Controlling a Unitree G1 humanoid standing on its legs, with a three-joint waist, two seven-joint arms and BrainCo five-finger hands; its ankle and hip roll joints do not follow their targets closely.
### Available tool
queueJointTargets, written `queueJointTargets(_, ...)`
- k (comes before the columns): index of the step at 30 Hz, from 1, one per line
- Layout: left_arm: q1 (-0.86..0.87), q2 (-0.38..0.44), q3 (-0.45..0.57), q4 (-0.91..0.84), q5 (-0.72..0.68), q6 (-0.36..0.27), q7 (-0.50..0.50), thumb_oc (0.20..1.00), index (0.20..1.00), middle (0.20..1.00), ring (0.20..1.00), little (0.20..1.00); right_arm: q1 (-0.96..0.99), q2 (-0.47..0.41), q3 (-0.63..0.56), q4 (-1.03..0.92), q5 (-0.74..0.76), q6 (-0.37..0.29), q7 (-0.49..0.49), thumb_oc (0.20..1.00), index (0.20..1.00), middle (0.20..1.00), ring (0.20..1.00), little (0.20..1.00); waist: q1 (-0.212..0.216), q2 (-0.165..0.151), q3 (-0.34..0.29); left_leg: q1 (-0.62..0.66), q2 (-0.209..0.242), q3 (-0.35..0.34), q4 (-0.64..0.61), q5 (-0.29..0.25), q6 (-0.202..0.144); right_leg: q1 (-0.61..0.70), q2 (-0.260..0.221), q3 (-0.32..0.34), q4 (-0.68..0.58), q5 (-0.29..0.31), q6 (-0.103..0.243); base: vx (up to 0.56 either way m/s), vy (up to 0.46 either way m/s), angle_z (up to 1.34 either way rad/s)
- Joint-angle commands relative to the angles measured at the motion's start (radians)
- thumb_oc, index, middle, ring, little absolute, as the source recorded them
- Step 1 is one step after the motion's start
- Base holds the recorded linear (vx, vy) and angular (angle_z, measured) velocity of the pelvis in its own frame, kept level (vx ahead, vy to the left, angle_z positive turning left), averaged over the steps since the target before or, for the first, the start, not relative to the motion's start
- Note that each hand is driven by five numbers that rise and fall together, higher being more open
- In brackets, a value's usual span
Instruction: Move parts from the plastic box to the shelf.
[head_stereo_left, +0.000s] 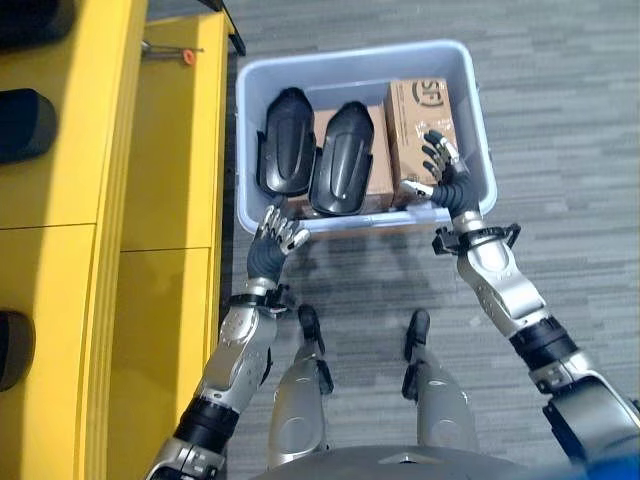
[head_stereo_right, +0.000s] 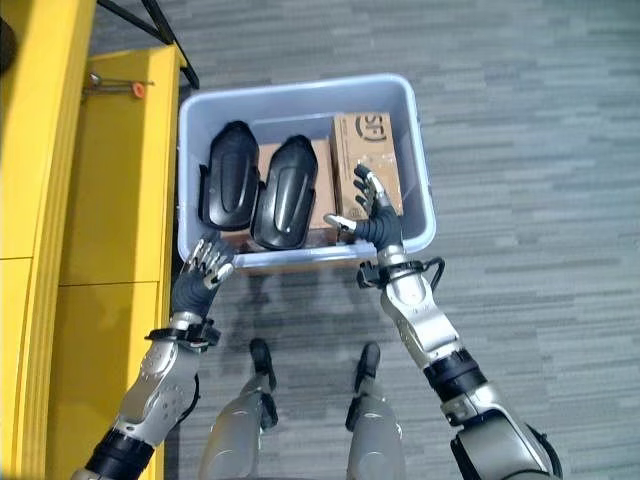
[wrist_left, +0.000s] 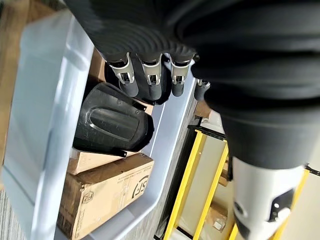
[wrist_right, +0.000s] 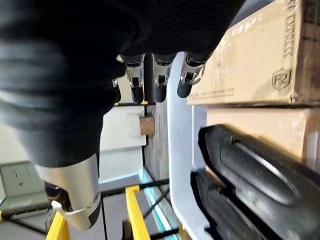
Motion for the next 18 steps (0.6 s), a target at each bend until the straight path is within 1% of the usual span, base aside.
queueJointTargets(1,-0.015,0.06,0.022,-0.028,0.012,-0.06,0.038,1.0,1.0,1.0,1.0,1.0,-0.114,0.05,-0.022,-0.007,-0.032,-0.054,-0.057,1.0,1.0,1.0,1.0,1.0,0.024,-0.069,-0.012,0.042,-0.011,-0.029,0.069,-0.117,-0.036,-0.051,-0.053,-0.007,0.068,0.005,0.062,-0.01,-0.061,-0.05)
queueJointTargets(4,-0.044,0.052,0.017,-0.019,0.015,-0.064,0.058,1.0,1.0,1.0,1.0,1.0,-0.166,0.065,-0.027,0.018,-0.037,-0.061,-0.09,1.0,1.0,1.0,1.0,1.0,0.027,-0.068,0.007,0.021,-0.006,-0.024,0.073,-0.118,-0.038,-0.089,-0.051,0.001,0.083,0.003,0.061,-0.01,-0.03,-0.1)
queueJointTargets(8,-0.094,0.037,0.004,-0.007,0.023,-0.071,0.092,1.0,1.0,1.0,1.0,1.0,-0.23,0.1,-0.037,0.062,-0.03,-0.072,-0.13,1.0,1.0,1.0,1.0,1.0,0.031,-0.067,0.045,-0.019,-0.009,-0.026,0.083,-0.123,-0.038,-0.135,-0.053,0.01,0.1,0.006,0.063,-0.02,-0.02,-0.03)
queueJointTargets(9,-0.112,0.032,0.004,-0.007,0.027,-0.075,0.106,1.0,1.0,1.0,1.0,1.0,-0.247,0.115,-0.042,0.078,-0.028,-0.077,-0.143,1.0,1.0,1.0,1.0,1.0,0.03,-0.07,0.064,-0.046,-0.014,-0.022,0.088,-0.102,-0.029,-0.156,-0.06,0.003,0.098,0.029,0.052,0.01,-0.01,0.06)
queueJointTargets(10,-0.113,0.029,0.002,-0.007,0.029,-0.075,0.109,1.0,1.0,1.0,1.0,1.0,-0.249,0.12,-0.044,0.08,-0.029,-0.078,-0.145,1.0,1.0,1.0,1.0,1.0,0.032,-0.066,0.064,-0.037,-0.014,-0.034,0.087,-0.123,-0.037,-0.151,-0.058,0.006,0.106,0.009,0.063,0.0,0.0,0.0)
queueJointTargets(18,-0.13,0.027,0.004,-0.014,0.045,-0.081,0.137,1.0,1.0,1.0,1.0,1.0,-0.244,0.153,-0.032,0.076,-0.012,-0.087,-0.144,1.0,1.0,1.0,1.0,1.0,0.04,-0.068,0.099,-0.072,-0.027,-0.054,0.1,-0.128,-0.03,-0.165,-0.068,-0.004,0.109,0.012,0.056,0.01,0.004,0.05)
